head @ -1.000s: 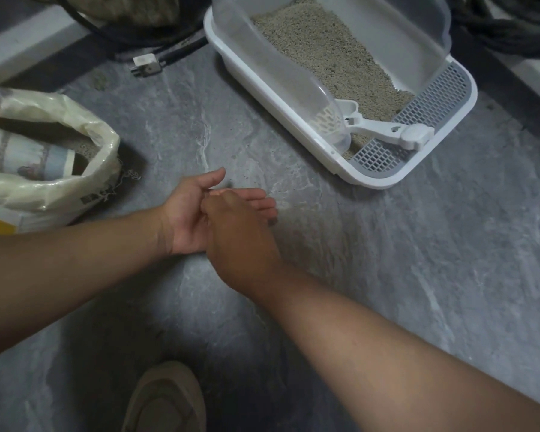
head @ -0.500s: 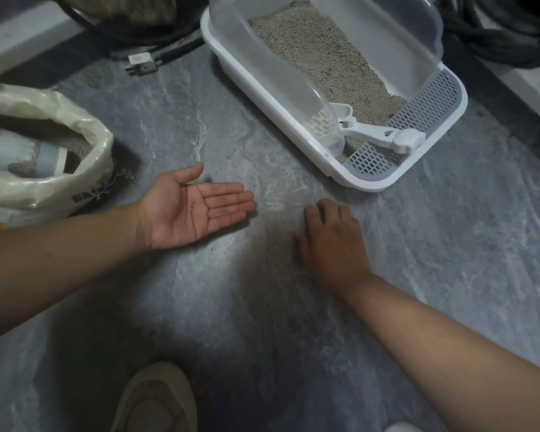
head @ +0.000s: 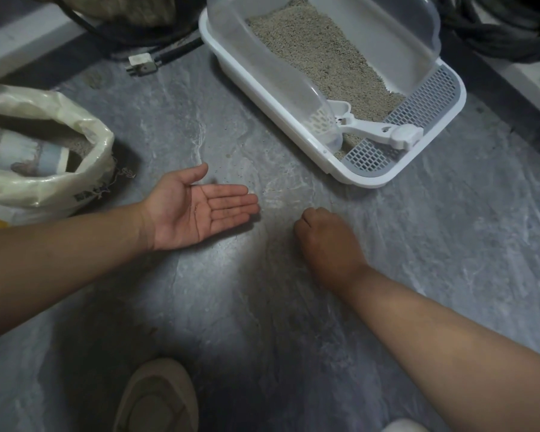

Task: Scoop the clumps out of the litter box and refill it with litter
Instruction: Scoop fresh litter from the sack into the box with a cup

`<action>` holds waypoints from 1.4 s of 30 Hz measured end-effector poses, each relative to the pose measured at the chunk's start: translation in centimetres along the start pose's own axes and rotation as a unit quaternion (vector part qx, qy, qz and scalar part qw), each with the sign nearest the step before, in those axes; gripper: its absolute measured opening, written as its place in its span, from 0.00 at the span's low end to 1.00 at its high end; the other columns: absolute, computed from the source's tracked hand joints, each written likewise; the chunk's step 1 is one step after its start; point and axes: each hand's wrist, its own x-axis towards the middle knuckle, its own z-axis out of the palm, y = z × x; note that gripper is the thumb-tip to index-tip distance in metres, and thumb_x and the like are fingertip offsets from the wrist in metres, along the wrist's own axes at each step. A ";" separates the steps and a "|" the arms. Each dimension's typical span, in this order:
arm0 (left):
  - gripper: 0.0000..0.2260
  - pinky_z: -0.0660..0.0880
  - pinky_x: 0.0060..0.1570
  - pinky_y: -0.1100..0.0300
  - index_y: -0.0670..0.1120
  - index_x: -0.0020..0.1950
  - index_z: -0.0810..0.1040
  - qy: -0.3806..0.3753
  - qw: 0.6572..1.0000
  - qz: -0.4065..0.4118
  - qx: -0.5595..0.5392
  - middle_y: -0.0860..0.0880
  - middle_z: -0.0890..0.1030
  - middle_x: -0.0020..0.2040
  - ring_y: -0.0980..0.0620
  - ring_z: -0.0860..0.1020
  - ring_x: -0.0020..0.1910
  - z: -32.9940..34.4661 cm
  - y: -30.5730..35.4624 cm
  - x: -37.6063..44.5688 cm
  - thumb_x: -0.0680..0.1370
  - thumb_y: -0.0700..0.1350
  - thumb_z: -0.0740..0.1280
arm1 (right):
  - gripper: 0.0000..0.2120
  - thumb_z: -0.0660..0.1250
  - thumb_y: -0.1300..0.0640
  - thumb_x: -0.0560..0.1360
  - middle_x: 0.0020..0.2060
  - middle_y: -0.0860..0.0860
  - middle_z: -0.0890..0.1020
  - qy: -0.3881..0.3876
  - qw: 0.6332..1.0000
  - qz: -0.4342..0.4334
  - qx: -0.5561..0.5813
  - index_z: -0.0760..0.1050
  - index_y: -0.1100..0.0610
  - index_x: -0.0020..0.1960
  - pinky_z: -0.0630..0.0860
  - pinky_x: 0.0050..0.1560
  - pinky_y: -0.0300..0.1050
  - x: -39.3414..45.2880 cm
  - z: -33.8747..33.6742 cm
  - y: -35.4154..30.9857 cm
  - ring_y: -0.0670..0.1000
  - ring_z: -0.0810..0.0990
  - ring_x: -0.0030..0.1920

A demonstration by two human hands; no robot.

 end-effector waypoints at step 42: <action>0.31 0.77 0.64 0.47 0.33 0.64 0.78 -0.126 0.987 0.080 -0.065 0.35 0.82 0.61 0.40 0.82 0.61 8.8 5.4 -6.5 0.83 0.58 0.51 | 0.18 0.61 0.48 0.81 0.27 0.46 0.76 0.195 0.899 0.141 0.366 0.72 0.52 0.34 0.72 0.35 0.45 4.8 -19.3 -5.7 0.45 0.76 0.31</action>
